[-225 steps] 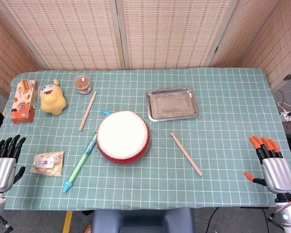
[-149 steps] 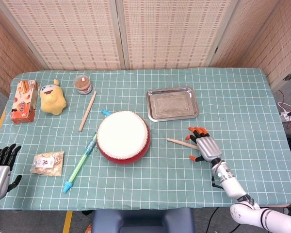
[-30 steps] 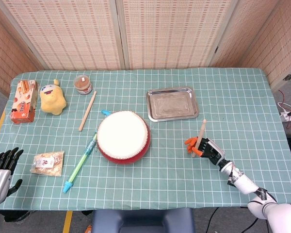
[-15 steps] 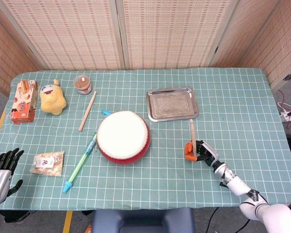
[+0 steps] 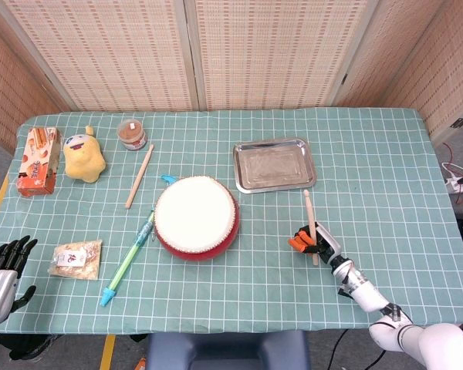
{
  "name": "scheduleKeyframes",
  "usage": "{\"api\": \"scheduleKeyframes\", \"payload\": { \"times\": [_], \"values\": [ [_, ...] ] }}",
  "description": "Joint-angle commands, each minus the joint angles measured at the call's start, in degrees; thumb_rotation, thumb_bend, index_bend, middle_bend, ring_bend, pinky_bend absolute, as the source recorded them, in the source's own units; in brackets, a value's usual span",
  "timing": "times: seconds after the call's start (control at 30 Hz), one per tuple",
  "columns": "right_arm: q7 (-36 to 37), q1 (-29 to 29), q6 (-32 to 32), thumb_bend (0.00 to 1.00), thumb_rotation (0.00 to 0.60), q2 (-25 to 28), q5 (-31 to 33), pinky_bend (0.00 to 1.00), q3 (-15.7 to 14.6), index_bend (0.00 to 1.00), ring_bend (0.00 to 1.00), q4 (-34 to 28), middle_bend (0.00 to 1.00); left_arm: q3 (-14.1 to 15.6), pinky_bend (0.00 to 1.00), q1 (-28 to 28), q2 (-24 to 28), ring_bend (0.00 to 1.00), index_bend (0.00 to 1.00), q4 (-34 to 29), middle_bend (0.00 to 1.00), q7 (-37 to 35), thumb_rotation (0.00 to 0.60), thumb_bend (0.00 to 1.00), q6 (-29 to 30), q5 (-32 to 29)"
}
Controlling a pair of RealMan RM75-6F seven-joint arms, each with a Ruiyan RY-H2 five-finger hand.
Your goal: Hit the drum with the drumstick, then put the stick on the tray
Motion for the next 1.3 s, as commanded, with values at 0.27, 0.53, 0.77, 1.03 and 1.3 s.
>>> {"api": "scheduleKeyframes", "payload": {
  "times": [0.27,0.53,0.77,1.03,1.3],
  "values": [
    [-19.1,2.1,3.5,0.55,0.6,11.1,-2.8,1.0,0.9,1.0,1.0,-15.2,0.94,0.0,0.0,-0.2,0.2,0.0,0.03,0.1,0.0,-0.1,0.6,0.25,0.1,0.3],
    [-67.7,10.8,-12.4,0.55,0.6,24.4,6.6,1.0,9.0,1.0,1.0,-37.6,0.94,-0.2,0.0,-0.5,0.2,0.0,0.03,-0.1,0.0,-0.1,0.6,0.25,0.5,1.1],
    [-103.7,20.1,-22.6,0.57,0.6,24.2,23.3,1.0,14.4,1.0,1.0,-41.5,0.94,0.0,0.0,-0.3,0.3,0.0,0.03,0.2,0.0,-0.7,0.6,0.25,0.9,1.4],
    [-134.4,30.2,-21.1,0.59,0.6,16.4,44.1,1.0,14.5,1.0,1.0,-40.3,0.94,0.3,0.0,0.0,0.2,0.0,0.03,1.2,0.0,-1.7,0.6,0.25,1.6,1.7],
    [-143.5,35.5,-18.0,0.59,0.6,14.1,54.2,1.0,14.9,1.0,1.0,-41.2,0.94,0.5,0.0,0.5,-0.3,0.0,0.03,2.7,0.0,-3.3,0.6,0.25,1.6,1.3]
  ]
}}
